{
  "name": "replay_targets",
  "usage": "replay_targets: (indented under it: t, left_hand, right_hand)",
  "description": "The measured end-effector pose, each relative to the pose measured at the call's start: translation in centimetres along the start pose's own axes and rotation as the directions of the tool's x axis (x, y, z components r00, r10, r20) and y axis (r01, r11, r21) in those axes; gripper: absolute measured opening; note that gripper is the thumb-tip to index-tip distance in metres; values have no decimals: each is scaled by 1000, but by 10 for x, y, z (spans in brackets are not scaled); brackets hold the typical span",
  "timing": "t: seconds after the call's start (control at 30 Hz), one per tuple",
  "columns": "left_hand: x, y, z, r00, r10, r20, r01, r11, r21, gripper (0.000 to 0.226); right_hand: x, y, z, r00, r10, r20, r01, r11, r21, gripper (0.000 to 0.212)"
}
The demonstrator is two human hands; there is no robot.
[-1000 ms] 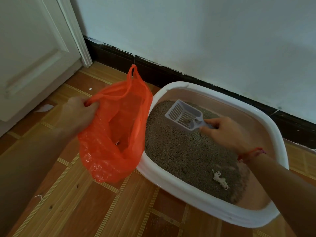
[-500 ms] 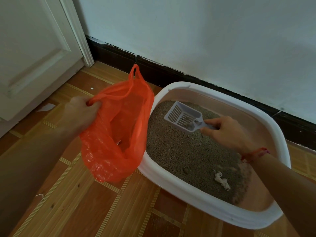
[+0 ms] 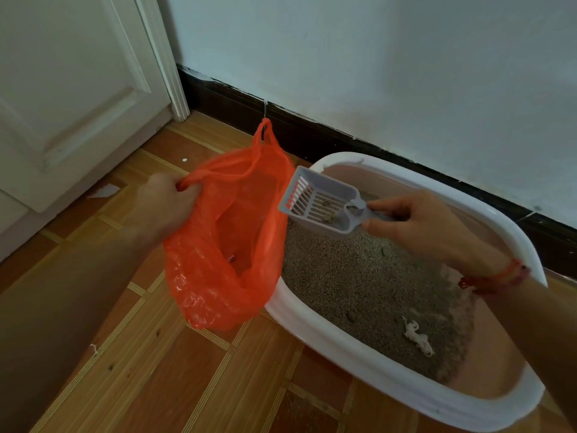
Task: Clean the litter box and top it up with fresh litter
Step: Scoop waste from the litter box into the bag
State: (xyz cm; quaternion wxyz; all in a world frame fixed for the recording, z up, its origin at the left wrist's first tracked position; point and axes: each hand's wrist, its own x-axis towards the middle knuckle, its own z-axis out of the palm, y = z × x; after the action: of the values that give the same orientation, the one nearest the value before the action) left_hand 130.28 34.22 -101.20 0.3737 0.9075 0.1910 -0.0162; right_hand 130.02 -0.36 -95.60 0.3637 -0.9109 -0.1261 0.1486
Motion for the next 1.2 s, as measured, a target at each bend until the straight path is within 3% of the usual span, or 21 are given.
replay_targets:
  t: [0.17,0.3,0.47,0.6,0.7,0.93,1.2]
  left_hand:
    - [4,-4,-1,1000,-2,-20,3,1000,15,31]
    - [5,-9,-2,1000,14,-28,-14,1000,-9,30]
    - [4,-10,-2,999,7,-51,-8,1000,-22,33]
    - [5,-14,-6,999,-27,-39,24,996,-85,33]
    - [5,-16,-8,999,-35,-25,32,993,-113,32]
    - [7,-15,-4,999,-44,-12,43,995,-94,36]
    - [-1,-5,-2,1000,-28,-7,28,998,-56,35]
  right_hand:
    - [24,-39,7,986,-58,158,100,957,-272,15]
    - [56,-71,27,977,-27,211,147,802,-579,17]
    - [71,-117,50,978,-149,149,210,661,-720,25]
    - [70,-135,71,966,-224,128,232,535,-812,20]
    - [68,-134,78,961,-243,131,239,497,-834,16]
    - [64,-125,73,962,-258,84,206,492,-846,18]
    - [56,-84,38,957,-286,-47,160,656,-738,25]
